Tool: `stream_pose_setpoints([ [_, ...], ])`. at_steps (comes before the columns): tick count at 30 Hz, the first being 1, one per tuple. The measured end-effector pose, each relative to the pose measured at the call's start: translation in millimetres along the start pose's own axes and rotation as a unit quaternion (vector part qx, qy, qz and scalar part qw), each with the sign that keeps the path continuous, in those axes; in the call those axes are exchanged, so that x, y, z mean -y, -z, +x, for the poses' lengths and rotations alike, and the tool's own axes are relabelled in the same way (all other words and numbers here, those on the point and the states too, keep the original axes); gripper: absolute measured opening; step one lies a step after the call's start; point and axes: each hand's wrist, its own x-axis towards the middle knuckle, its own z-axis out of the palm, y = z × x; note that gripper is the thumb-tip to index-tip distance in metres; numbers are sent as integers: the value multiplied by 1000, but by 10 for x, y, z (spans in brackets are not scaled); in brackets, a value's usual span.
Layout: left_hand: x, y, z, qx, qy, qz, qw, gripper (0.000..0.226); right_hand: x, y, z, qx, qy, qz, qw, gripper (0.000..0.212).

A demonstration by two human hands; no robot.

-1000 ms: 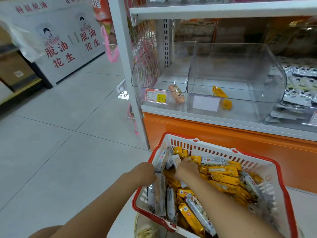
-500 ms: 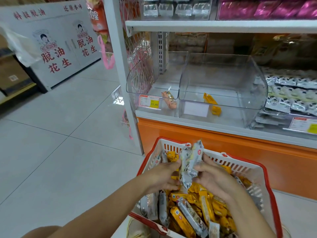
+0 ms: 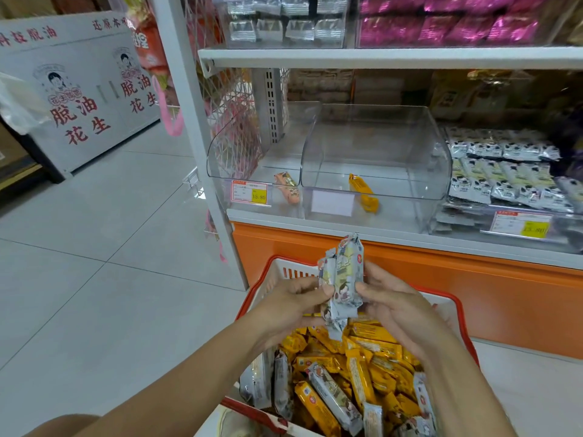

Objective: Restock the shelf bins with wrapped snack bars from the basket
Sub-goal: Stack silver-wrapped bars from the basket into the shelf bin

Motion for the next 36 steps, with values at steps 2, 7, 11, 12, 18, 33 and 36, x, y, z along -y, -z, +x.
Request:
stream_pose_setpoints([
  [2,-55,-10,7,-29,-12,28,999,34,38,11,-10,-32,10,-42,999,50],
  [7,-157,-69,20,-12,-5,26,1000,35,97,-16,-43,-15,1,-82,997,40],
  [11,-259,-86,45,21,18,-39,999,44,121,-14,-56,-43,24,-105,993,34],
  [12,-285,-98,58,25,22,-55,998,46,126,-17,-57,-68,43,-124,989,33],
  [18,-485,-331,152,-24,-33,-49,998,32,205,-161,-104,-197,147,-353,903,50],
  [33,-1086,-823,774,-153,-284,539,778,50,1300,1257,-336,-496,152,-481,707,52],
  [36,-1025,-816,899,-125,-261,592,752,58,1516,1781,-306,-530,96,-531,654,63],
])
